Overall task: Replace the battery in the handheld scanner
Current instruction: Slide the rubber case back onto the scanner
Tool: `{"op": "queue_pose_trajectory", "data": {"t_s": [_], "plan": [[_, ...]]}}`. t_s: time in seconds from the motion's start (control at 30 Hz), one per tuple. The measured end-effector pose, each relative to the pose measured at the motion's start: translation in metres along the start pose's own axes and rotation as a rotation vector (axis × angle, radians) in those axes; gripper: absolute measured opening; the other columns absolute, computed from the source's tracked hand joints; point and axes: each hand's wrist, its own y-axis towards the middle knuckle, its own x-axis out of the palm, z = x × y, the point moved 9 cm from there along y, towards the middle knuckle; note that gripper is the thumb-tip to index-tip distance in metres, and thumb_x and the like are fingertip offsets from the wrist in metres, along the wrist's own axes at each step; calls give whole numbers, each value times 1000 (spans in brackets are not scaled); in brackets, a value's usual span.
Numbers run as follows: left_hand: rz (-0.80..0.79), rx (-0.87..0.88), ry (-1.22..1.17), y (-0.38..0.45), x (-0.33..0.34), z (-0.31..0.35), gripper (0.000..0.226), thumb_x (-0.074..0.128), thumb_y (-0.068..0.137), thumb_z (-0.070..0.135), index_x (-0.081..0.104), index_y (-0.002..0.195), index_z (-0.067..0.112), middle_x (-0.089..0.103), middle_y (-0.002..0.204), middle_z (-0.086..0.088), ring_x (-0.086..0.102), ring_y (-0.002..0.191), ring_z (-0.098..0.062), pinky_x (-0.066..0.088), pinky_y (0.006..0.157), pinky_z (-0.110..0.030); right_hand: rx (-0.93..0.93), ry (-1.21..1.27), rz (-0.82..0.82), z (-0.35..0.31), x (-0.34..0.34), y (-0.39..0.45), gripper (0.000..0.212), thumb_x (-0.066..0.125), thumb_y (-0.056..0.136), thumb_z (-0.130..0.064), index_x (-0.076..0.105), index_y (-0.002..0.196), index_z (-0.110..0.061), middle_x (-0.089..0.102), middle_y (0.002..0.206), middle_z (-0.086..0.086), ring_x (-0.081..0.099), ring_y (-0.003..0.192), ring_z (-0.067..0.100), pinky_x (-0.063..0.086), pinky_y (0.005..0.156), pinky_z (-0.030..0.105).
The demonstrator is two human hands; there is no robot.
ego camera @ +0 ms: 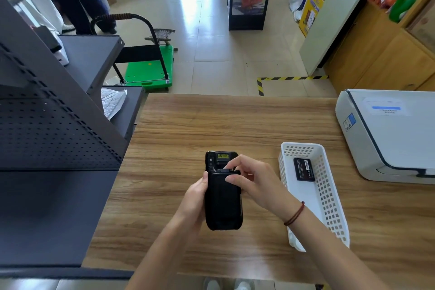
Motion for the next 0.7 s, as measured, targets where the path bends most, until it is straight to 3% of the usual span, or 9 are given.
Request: {"op": "queue_pose_trajectory", "data": {"t_s": [0.1, 0.17, 0.3, 0.4, 0.53, 0.6, 0.7], "plan": [[-9, 28, -2, -3, 3, 3, 44, 27, 99, 35, 63, 112, 14, 76, 85, 0, 72, 74, -10, 55, 57, -21, 19, 27, 29, 3, -1, -4, 8, 65, 82, -25, 60, 85, -31, 50, 56, -18, 44, 57, 5, 47, 60, 33], [-10, 38, 0, -4, 5, 4, 45, 27, 99, 36, 64, 110, 14, 77, 83, 1, 72, 74, -9, 54, 57, -21, 15, -3, 75, 2, -5, -6, 7, 66, 81, -26, 63, 87, -28, 50, 63, -11, 48, 62, 12, 48, 64, 35], [9, 20, -25, -7, 9, 5, 55, 27, 96, 47, 66, 111, 11, 75, 99, -10, 72, 86, -19, 57, 68, -27, 25, -14, 146, 3, -11, -10, 14, 70, 78, -24, 67, 91, -27, 52, 85, -6, 53, 68, 14, 46, 64, 19], [26, 69, -54, -11, 13, 12, 59, 37, 84, 58, 68, 108, 13, 74, 102, -14, 70, 92, -25, 56, 77, -33, 26, 2, 187, 3, -12, -15, 19, 72, 77, -23, 62, 88, -35, 49, 84, -10, 53, 68, 13, 44, 63, 14], [126, 118, -93, -13, 11, 12, 41, 51, 88, 40, 64, 108, 6, 73, 100, -18, 70, 83, -25, 57, 67, -32, 48, 29, 247, 3, -12, -22, 32, 76, 71, -21, 52, 82, -38, 52, 81, -4, 53, 69, 15, 42, 60, 15], [161, 128, -119, -14, 10, 11, 35, 52, 89, 33, 64, 107, 5, 73, 99, -18, 70, 83, -26, 56, 69, -34, 152, 122, 319, 12, -12, -26, 34, 78, 68, -22, 49, 82, -31, 55, 83, -3, 53, 71, 13, 44, 63, 18], [155, 174, -106, -15, 12, 16, 30, 51, 90, 31, 65, 107, 10, 73, 101, -17, 70, 87, -27, 56, 72, -36, 394, 518, 349, 32, 2, -33, 29, 73, 75, -25, 58, 100, -23, 66, 100, 0, 64, 95, 14, 51, 78, 24]]}}
